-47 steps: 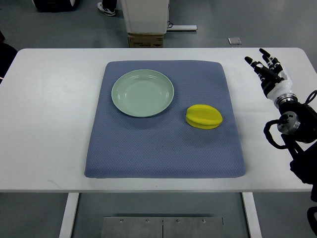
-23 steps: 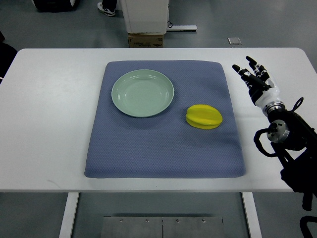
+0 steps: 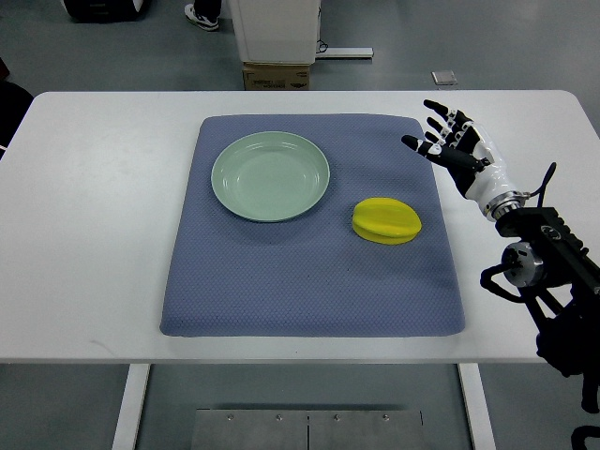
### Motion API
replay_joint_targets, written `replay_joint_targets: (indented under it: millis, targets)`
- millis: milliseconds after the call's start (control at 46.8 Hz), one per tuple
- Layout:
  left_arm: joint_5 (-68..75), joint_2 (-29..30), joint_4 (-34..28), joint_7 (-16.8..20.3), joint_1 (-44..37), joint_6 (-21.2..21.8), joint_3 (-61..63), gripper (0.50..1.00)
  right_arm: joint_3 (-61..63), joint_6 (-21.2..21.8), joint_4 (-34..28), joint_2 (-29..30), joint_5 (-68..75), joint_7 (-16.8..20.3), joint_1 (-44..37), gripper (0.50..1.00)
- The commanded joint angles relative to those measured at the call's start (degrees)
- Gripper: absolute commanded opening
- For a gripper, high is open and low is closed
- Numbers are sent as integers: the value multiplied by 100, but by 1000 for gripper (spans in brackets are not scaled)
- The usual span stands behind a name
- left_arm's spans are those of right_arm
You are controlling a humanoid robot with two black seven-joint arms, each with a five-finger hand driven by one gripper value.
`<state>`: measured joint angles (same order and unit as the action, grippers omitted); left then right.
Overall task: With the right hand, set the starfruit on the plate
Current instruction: 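Move the right hand down over the yellow starfruit, fingers open, then close the right hand fingers around the yellow starfruit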
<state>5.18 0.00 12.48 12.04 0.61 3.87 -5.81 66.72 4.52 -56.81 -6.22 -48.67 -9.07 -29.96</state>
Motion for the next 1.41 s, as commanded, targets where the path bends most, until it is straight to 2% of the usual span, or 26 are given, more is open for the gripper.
replay_joint_targets:
  millis: [0,192,406,555,1047,1388]
  targets:
    - [0,0,0,0,1,0,1,1000,-1,294,-137,-160,-300,2,61,1000]
    - [0,0,0,0,1,0,1,1000,-54,909,-374,-467,-783,2,78,1000]
    - [0,0,0,0,1,0,1,1000,-300,1402,-497,-766,-1215,-7,70,1000]
    - [0,0,0,0,1,0,1,1000,-897,1420,-550,-1170,-1250,-77,-18,1000]
    - [0,0,0,0,1,0,-8,1000,-2040,1358,-515,-1584,-1452,-156,-466,998]
    - [0,0,0,0,1,0,1,1000,-2752,928,-427,-1566,-1478,-156,-669,998]
